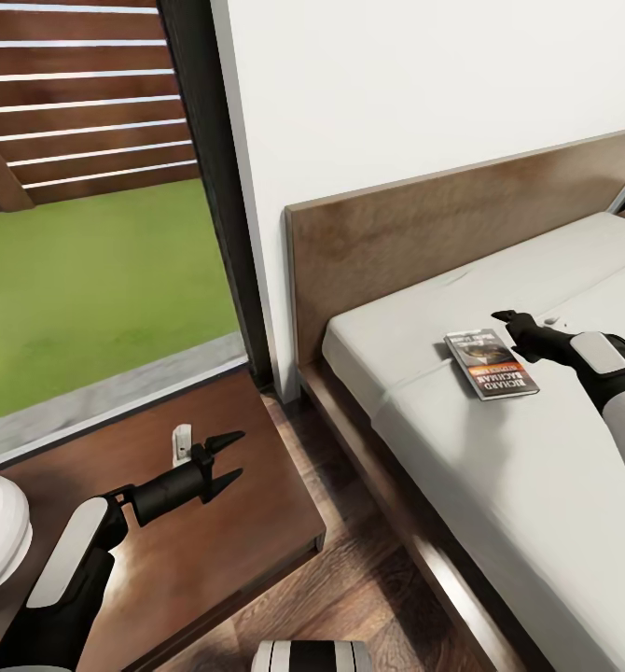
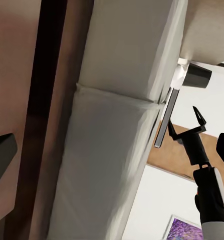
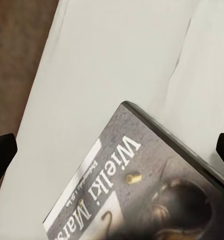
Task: In the bedroom, move the book from the bed onto either nightstand, and place the two sandals side by side next to the bed.
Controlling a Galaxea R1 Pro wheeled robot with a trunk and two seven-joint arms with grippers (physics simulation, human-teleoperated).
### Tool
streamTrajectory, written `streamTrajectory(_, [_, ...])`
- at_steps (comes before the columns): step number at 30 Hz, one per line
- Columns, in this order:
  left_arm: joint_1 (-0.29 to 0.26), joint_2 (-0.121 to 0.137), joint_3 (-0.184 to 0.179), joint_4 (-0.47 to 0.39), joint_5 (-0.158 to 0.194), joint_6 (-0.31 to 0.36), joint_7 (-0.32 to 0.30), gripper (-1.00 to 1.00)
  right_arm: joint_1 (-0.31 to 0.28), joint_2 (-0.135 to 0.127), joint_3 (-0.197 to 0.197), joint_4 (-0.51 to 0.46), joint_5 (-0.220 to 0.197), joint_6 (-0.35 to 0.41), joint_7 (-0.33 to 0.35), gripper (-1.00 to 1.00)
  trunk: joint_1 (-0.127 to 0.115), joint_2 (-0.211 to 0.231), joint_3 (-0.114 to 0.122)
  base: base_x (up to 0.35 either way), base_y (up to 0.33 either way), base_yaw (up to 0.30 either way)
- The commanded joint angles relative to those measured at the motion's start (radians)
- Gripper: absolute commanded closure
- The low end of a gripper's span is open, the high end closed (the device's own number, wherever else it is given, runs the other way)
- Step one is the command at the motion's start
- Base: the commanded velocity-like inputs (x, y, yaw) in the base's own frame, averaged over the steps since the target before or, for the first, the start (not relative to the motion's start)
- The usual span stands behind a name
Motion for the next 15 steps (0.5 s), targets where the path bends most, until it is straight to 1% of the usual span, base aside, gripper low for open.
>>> streamTrajectory(1, [0.000,0.000,0.001,-0.001,0.011,0.004,0.010,-1.00,-0.001,0.000,0.001,0.000,0.001,0.003,0.003,-1.00,0.000,0.000,-0.001,0.000,0.000,0.000])
streamTrajectory(15, [0.000,0.000,0.001,0.000,0.011,0.004,0.010,-1.00,0.000,0.003,-0.001,0.000,0.000,0.009,0.014,-1.00,0.000,0.000,-0.001,0.000,0.000,0.000])
